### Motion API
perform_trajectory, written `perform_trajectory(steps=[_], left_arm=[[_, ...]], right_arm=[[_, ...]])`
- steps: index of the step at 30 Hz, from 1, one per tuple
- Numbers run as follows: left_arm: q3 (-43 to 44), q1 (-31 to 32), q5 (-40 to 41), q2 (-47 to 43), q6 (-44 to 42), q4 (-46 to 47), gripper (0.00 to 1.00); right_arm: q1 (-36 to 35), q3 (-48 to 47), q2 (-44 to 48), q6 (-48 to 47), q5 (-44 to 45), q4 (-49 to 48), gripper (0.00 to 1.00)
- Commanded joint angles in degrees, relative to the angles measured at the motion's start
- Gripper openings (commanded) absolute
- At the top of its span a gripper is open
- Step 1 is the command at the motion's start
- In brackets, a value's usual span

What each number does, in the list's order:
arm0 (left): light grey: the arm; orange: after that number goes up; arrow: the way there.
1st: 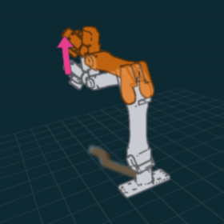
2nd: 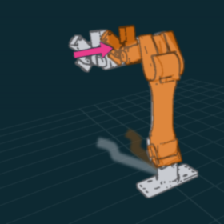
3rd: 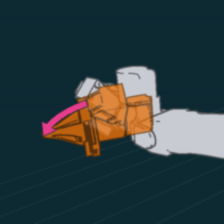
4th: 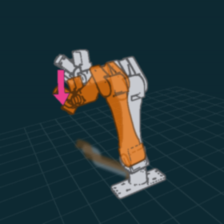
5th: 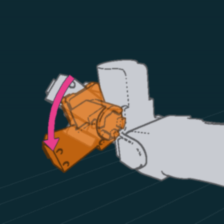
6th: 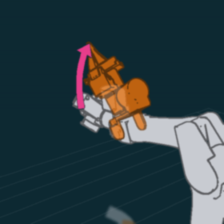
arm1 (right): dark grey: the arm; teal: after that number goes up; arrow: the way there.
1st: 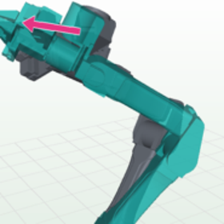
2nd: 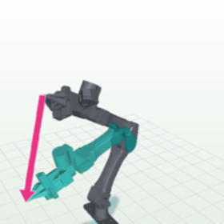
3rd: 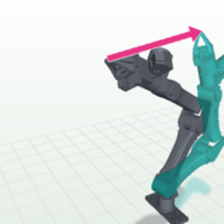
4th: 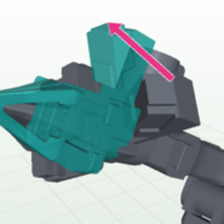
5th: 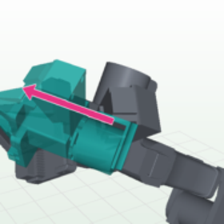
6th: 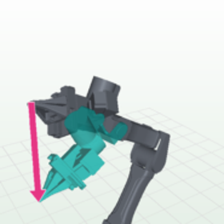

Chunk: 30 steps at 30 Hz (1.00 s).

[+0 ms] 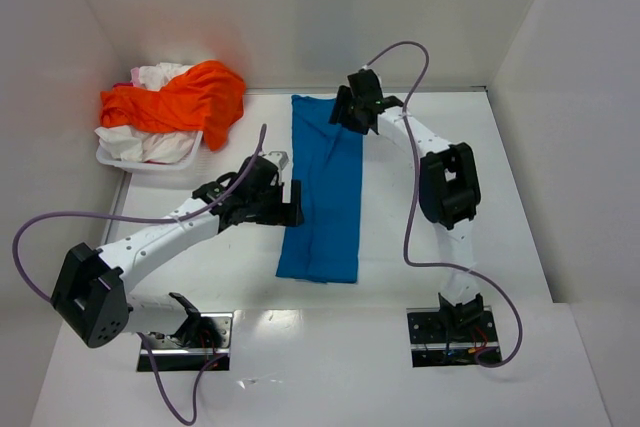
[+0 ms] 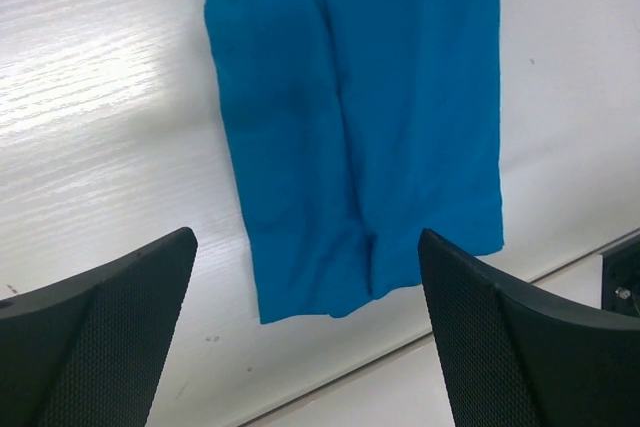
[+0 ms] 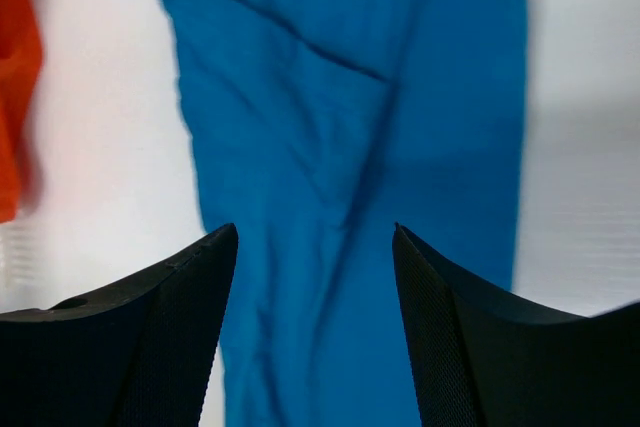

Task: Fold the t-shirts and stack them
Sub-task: Rotate the tshirt 90 degrees

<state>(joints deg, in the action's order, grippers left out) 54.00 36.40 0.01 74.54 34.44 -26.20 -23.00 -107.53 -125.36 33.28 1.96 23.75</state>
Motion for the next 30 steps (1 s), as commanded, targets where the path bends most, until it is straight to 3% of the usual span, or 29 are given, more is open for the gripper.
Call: perform_trajectory(steps=[1, 9, 30], left_arm=[[2.08, -0.37, 2.71, -0.01, -1.30, -0.78, 0.99], [2.08, -0.37, 2.10, 0.52, -1.83, -0.79, 0.99], [2.08, -0.37, 2.10, 2.10, -2.36, -1.31, 0.99]], right_arm=[[0.15, 2.58, -0.32, -1.11, 0.86, 0.95, 0.69], [0.15, 3.11, -2.87, 0.47, -2.21, -2.92, 0.69], [-4.24, -12.88, -15.52, 2.85, -7.05, -1.77, 0.69]])
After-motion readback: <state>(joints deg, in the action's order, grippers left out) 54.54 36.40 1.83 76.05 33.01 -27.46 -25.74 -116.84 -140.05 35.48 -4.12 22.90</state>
